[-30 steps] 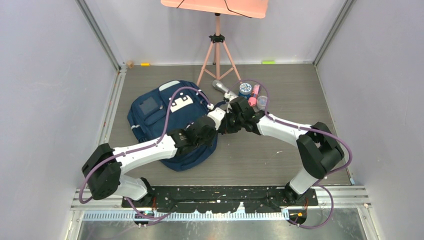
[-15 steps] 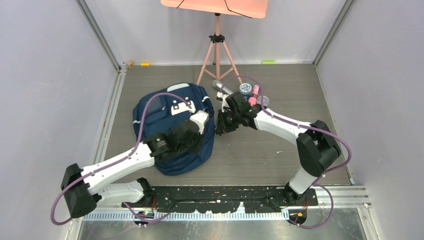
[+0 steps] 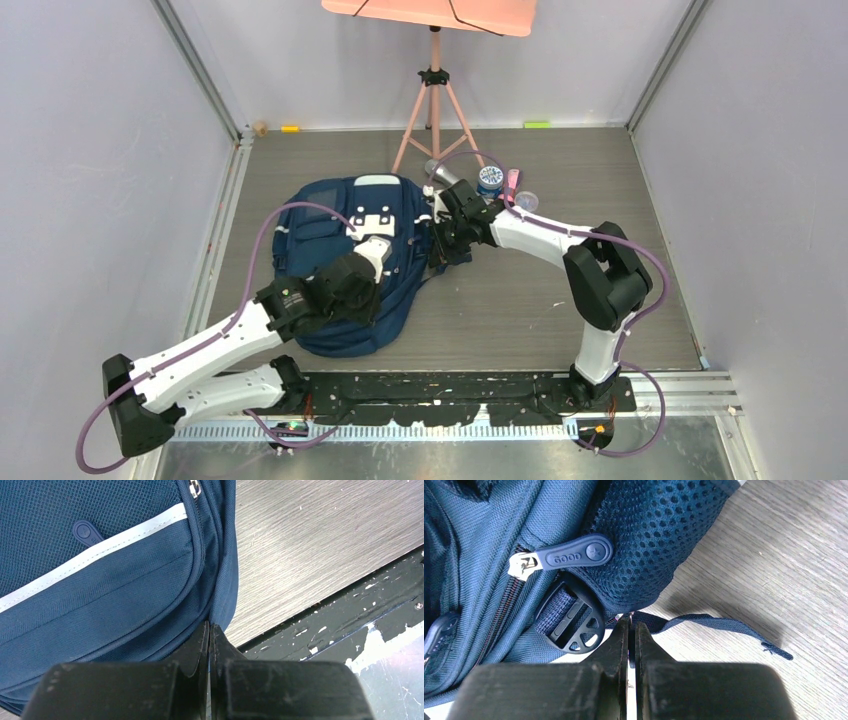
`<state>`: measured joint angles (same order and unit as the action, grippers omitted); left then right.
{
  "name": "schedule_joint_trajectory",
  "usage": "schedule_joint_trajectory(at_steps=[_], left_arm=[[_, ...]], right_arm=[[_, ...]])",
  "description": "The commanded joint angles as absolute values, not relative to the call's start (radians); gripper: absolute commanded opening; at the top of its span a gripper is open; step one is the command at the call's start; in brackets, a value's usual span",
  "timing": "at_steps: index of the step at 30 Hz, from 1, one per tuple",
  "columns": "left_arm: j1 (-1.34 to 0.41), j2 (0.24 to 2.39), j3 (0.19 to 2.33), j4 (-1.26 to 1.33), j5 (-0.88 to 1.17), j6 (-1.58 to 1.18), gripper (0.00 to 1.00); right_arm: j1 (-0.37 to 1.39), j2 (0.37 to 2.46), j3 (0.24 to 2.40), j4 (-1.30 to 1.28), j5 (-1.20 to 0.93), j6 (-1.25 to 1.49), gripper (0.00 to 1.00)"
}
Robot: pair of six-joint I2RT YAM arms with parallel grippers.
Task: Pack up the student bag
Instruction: Zip the student bag at the center of the board.
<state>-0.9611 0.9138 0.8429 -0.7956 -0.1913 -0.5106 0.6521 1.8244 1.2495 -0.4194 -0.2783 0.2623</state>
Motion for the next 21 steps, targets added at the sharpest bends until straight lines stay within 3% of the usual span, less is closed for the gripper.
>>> schedule_joint_trajectory(at_steps=[1,6,12,16,18,19,20,21], left_arm=[[-0.965,0.880,0.851,-0.945,-0.222,-0.525,0.00],[-0.965,0.880,0.856,-0.954,-0.197,-0.525,0.00],[-0.964,0.847,0.873,-1.003,-0.232,-0.557,0.00],[-0.965,0.827,0.870,-1.005,-0.233,-0.570,0.00],[-0.964,0.828,0.877,-0.993,-0.233,-0.572,0.00],[-0.963,0.833,0.886,-0.983,-0.231,-0.571,0.00],[-0.963,0.840,0.894,-0.970,-0.227,-0.569,0.05],[-0.963,0.849,0.902,-0.954,-0.221,-0.562,0.17]], right_arm=[[0.586,1.820,1.301,-0.363,-0.127,0.207,0.01],[0.574,1.795,1.279,-0.332,-0.089,0.193,0.07],[0.521,1.846,1.315,-0.307,-0.074,0.196,0.03],[0.514,1.832,1.312,-0.305,-0.104,0.168,0.06],[0.514,1.805,1.304,-0.325,-0.156,0.149,0.15],[0.514,1.791,1.292,-0.333,-0.208,0.143,0.24],[0.514,1.757,1.282,-0.337,-0.233,0.138,0.29],[0.515,1.734,1.256,-0.336,-0.247,0.137,0.39]])
